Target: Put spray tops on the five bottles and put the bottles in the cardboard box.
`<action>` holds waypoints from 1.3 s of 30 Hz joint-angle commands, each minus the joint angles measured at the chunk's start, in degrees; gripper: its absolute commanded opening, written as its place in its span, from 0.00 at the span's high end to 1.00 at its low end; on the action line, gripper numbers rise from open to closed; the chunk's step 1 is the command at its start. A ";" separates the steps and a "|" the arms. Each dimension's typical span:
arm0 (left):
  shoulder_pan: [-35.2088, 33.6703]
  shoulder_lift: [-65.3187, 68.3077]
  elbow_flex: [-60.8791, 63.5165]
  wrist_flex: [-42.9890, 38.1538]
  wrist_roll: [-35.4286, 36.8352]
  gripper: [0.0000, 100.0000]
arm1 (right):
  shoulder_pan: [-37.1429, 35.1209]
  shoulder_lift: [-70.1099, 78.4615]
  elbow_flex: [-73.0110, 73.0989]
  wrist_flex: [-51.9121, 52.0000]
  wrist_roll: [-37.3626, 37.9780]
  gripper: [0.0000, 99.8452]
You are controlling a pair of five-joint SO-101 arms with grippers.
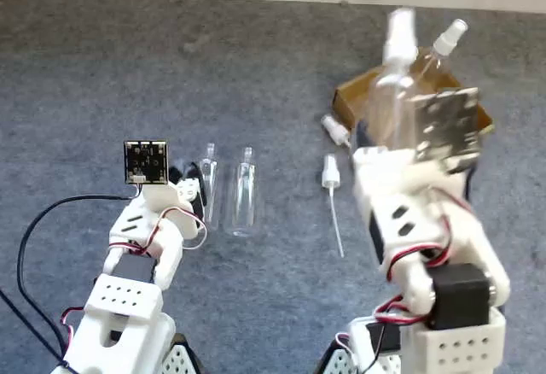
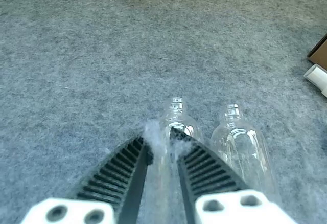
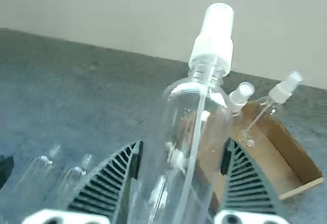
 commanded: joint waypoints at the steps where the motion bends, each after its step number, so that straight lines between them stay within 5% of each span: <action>1: -0.84 -0.57 -0.40 -1.14 -0.88 1.00 | -5.23 -4.70 6.64 0.48 6.86 0.85; 14: -0.84 -0.66 0.40 -1.32 -0.88 0.99 | -13.32 -15.43 34.68 -2.86 22.07 0.85; 26: 0.22 -0.66 0.22 -1.32 -0.88 0.99 | -15.60 -39.96 49.89 -9.63 21.71 0.85; 32: 4.97 -0.66 0.13 -1.49 -0.88 0.99 | -20.00 -40.22 49.89 -10.07 21.45 0.85; 39: 7.87 -0.66 -2.33 -1.58 -0.79 0.99 | -23.25 -41.01 51.38 -20.18 11.43 0.85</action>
